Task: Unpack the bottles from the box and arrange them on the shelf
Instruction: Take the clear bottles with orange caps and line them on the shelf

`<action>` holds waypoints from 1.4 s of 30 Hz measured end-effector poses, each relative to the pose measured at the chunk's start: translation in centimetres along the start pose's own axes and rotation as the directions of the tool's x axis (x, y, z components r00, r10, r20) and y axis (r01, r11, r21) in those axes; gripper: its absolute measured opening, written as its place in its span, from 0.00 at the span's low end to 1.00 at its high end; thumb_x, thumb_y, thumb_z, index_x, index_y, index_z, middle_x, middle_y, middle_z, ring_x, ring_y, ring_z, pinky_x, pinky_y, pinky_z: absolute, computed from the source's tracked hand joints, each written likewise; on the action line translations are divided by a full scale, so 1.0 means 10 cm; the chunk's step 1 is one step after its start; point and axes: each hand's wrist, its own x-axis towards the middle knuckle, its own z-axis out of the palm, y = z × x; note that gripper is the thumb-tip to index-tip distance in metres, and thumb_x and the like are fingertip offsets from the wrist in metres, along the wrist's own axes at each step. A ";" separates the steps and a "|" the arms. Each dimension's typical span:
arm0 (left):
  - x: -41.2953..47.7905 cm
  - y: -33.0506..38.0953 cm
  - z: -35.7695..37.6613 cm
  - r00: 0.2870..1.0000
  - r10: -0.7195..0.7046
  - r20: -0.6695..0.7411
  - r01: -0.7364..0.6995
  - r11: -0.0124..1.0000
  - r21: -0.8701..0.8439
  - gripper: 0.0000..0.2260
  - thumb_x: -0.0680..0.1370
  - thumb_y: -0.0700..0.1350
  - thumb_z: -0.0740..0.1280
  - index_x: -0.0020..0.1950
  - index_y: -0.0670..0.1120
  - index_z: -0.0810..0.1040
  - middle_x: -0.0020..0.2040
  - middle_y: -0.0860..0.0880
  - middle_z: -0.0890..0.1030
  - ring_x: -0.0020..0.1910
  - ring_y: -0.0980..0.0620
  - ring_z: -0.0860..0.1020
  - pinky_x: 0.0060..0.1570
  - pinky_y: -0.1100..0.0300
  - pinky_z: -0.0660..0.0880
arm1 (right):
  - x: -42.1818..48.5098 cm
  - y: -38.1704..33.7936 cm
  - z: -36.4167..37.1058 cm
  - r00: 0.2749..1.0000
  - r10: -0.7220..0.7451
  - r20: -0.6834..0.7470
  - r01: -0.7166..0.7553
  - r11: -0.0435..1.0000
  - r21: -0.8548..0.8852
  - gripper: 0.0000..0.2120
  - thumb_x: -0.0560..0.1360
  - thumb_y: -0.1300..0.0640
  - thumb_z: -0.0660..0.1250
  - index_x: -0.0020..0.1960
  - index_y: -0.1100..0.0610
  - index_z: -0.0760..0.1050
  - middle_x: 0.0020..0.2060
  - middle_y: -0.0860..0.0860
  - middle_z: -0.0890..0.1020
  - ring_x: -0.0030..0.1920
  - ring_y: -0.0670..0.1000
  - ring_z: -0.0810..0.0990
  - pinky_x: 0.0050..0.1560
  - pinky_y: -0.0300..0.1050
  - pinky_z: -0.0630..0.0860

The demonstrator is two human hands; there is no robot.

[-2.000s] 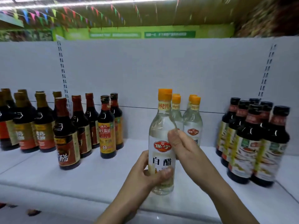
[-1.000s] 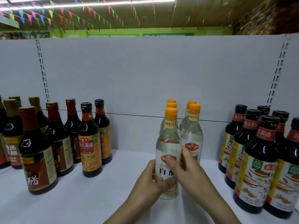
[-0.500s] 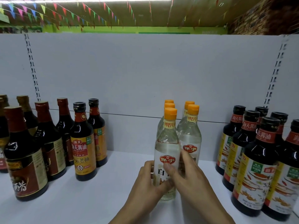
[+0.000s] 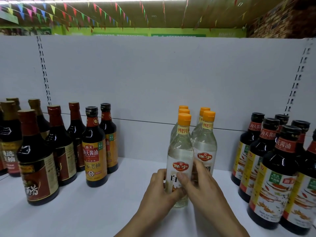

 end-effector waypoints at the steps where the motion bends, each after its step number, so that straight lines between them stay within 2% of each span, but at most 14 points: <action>1: 0.00 0.00 0.00 1.000 -0.001 0.004 0.001 1.000 0.002 0.24 0.63 0.68 0.73 0.56 0.69 0.72 0.58 0.60 0.76 0.51 0.62 0.82 0.54 0.55 0.83 | 0.00 0.00 0.00 1.000 -0.003 -0.003 0.003 1.000 -0.001 0.30 0.74 0.32 0.62 0.74 0.36 0.61 0.66 0.39 0.76 0.65 0.45 0.78 0.66 0.55 0.78; 4: 0.00 0.00 -0.01 1.000 -0.004 0.023 0.004 1.000 0.006 0.22 0.65 0.67 0.74 0.56 0.69 0.71 0.59 0.59 0.76 0.52 0.62 0.81 0.54 0.58 0.82 | -0.01 0.00 0.01 1.000 -0.010 -0.011 0.010 1.000 -0.007 0.29 0.74 0.31 0.62 0.72 0.36 0.62 0.65 0.39 0.77 0.64 0.45 0.79 0.65 0.55 0.79; 7: -0.03 0.04 -0.03 0.999 -0.010 0.044 0.010 1.000 -0.009 0.23 0.67 0.65 0.75 0.58 0.67 0.70 0.60 0.59 0.75 0.54 0.62 0.80 0.50 0.64 0.81 | -0.02 -0.02 0.01 1.000 -0.011 -0.021 0.010 1.000 -0.026 0.33 0.71 0.28 0.60 0.73 0.37 0.61 0.67 0.40 0.76 0.65 0.47 0.78 0.66 0.56 0.78; 10: -0.07 0.08 -0.05 0.998 -0.018 0.055 0.018 1.000 -0.006 0.25 0.68 0.65 0.75 0.60 0.68 0.68 0.62 0.60 0.74 0.57 0.62 0.79 0.49 0.67 0.79 | -0.05 -0.04 0.01 0.997 -0.027 -0.068 0.024 0.999 -0.038 0.33 0.71 0.31 0.59 0.74 0.41 0.61 0.67 0.41 0.74 0.65 0.46 0.78 0.65 0.52 0.79; 13: -0.12 0.09 -0.08 0.998 -0.027 0.061 0.026 1.000 0.012 0.28 0.68 0.66 0.75 0.62 0.70 0.64 0.65 0.60 0.72 0.60 0.62 0.76 0.53 0.66 0.77 | -0.08 -0.06 -0.02 0.984 -0.047 -0.173 0.046 0.999 -0.011 0.26 0.72 0.34 0.61 0.67 0.41 0.63 0.59 0.41 0.77 0.57 0.42 0.80 0.53 0.40 0.81; 16: -0.18 0.11 -0.14 0.998 -0.032 0.061 0.030 0.999 0.041 0.35 0.68 0.68 0.75 0.70 0.67 0.62 0.68 0.57 0.70 0.64 0.59 0.74 0.61 0.59 0.76 | -0.11 -0.07 -0.03 0.966 -0.081 -0.245 0.079 0.997 -0.020 0.17 0.76 0.40 0.65 0.60 0.44 0.66 0.51 0.41 0.77 0.51 0.41 0.80 0.40 0.31 0.79; 19: -0.28 0.17 -0.23 0.998 -0.047 0.046 0.044 0.997 0.064 0.37 0.72 0.66 0.73 0.75 0.63 0.58 0.69 0.55 0.68 0.67 0.56 0.71 0.66 0.57 0.74 | -0.17 -0.12 -0.03 0.959 -0.123 -0.254 0.118 0.992 -0.036 0.10 0.79 0.51 0.68 0.58 0.46 0.68 0.50 0.41 0.77 0.49 0.39 0.79 0.41 0.28 0.78; 22: -0.40 0.20 -0.36 0.999 -0.046 0.016 0.045 0.997 0.068 0.34 0.74 0.64 0.71 0.75 0.63 0.58 0.69 0.56 0.69 0.66 0.57 0.72 0.62 0.61 0.74 | -0.24 -0.21 -0.04 0.944 -0.172 -0.283 0.163 0.985 -0.057 0.10 0.80 0.54 0.68 0.58 0.46 0.69 0.50 0.39 0.77 0.49 0.39 0.79 0.44 0.33 0.80; 25: -0.50 0.21 -0.50 0.999 -0.034 -0.031 0.036 0.998 0.055 0.30 0.76 0.63 0.70 0.73 0.64 0.60 0.66 0.58 0.71 0.63 0.60 0.73 0.49 0.71 0.72 | -0.32 -0.29 -0.02 0.922 -0.217 -0.320 0.211 0.976 -0.054 0.10 0.80 0.56 0.68 0.57 0.46 0.71 0.51 0.40 0.78 0.50 0.39 0.80 0.49 0.37 0.81; 28: -0.60 0.21 -0.65 0.997 -0.022 -0.077 0.024 0.999 0.032 0.25 0.77 0.62 0.68 0.71 0.65 0.63 0.63 0.61 0.72 0.60 0.63 0.75 0.45 0.73 0.72 | -0.42 -0.40 0.07 0.920 -0.265 -0.289 0.259 0.964 -0.059 0.10 0.80 0.57 0.68 0.55 0.43 0.72 0.51 0.38 0.78 0.51 0.40 0.80 0.49 0.38 0.80; 32: -0.79 0.16 -0.88 0.990 -0.030 -0.137 0.033 0.999 0.018 0.20 0.78 0.60 0.68 0.68 0.65 0.66 0.62 0.62 0.75 0.58 0.66 0.75 0.46 0.73 0.73 | -0.54 -0.59 0.34 0.916 -0.355 -0.186 0.349 0.935 -0.067 0.11 0.80 0.56 0.68 0.56 0.41 0.73 0.51 0.35 0.77 0.55 0.39 0.78 0.50 0.30 0.75; 36: -1.03 0.11 -1.15 0.972 -0.053 -0.230 0.061 0.998 0.028 0.19 0.79 0.58 0.68 0.68 0.63 0.69 0.62 0.60 0.77 0.59 0.65 0.77 0.49 0.73 0.73 | -0.61 -0.77 0.67 0.916 -0.391 -0.086 0.393 0.920 -0.001 0.10 0.80 0.54 0.67 0.58 0.41 0.74 0.53 0.35 0.77 0.56 0.39 0.78 0.52 0.33 0.77; 39: -1.24 0.07 -1.39 0.952 -0.069 -0.299 0.083 0.996 0.033 0.18 0.79 0.58 0.67 0.68 0.62 0.70 0.61 0.61 0.78 0.58 0.66 0.76 0.46 0.74 0.72 | -0.65 -0.92 0.95 0.910 -0.415 -0.017 0.415 0.907 0.077 0.12 0.80 0.53 0.67 0.58 0.37 0.72 0.54 0.34 0.77 0.56 0.38 0.78 0.53 0.35 0.78; 42: -1.44 0.01 -1.66 0.909 -0.088 -0.408 0.100 0.995 0.010 0.18 0.78 0.58 0.68 0.67 0.62 0.71 0.61 0.61 0.79 0.60 0.64 0.77 0.52 0.70 0.73 | -0.67 -1.10 1.27 0.891 -0.444 0.091 0.428 0.890 0.157 0.12 0.80 0.51 0.66 0.57 0.34 0.70 0.55 0.33 0.77 0.57 0.37 0.77 0.53 0.33 0.77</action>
